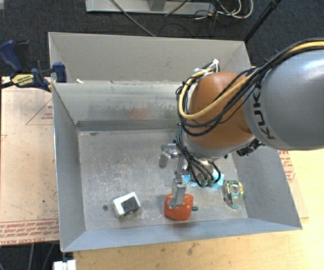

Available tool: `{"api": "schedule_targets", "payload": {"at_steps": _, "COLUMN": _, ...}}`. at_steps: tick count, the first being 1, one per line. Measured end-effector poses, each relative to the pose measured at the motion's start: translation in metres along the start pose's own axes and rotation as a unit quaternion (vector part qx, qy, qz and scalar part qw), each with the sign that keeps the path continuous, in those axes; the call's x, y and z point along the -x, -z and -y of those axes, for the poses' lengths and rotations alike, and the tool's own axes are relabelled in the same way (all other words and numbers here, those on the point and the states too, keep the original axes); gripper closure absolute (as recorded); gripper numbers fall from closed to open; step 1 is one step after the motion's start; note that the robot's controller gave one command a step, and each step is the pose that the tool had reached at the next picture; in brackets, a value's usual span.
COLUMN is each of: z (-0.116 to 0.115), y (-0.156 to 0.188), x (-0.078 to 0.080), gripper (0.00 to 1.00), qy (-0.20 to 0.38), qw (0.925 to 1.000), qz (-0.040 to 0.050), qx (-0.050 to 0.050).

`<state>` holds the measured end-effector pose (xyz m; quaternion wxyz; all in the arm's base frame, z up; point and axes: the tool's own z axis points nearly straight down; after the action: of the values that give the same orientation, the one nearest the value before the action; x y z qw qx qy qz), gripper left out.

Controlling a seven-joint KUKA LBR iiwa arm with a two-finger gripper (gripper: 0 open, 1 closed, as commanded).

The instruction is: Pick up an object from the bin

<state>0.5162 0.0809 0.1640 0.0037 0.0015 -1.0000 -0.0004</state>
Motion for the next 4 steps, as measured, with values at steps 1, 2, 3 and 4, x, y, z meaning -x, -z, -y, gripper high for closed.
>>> {"api": "schedule_targets", "payload": {"at_steps": 1, "z": 0.0, "y": 0.004, "x": 0.002, "gripper": 0.0, "qy": -0.001, "qw": 1.0, "qz": 0.0038, "qx": 0.0}}
{"api": "schedule_targets", "payload": {"at_steps": 2, "z": -0.031, "y": -0.032, "x": -0.008, "gripper": 0.0, "qy": 0.087, "qw": 0.9962, "qz": 0.0086, "qx": -0.001}}
{"api": "schedule_targets", "payload": {"at_steps": 3, "z": -0.095, "y": -0.048, "x": -0.018, "gripper": 0.0, "qy": 0.278, "qw": 0.9607, "qz": 0.0039, "qx": -0.001}}
{"api": "schedule_targets", "payload": {"at_steps": 4, "z": -0.097, "y": -0.038, "x": -0.018, "gripper": 0.0, "qy": 0.279, "qw": 0.9603, "qz": 0.0041, "qx": 0.0}}
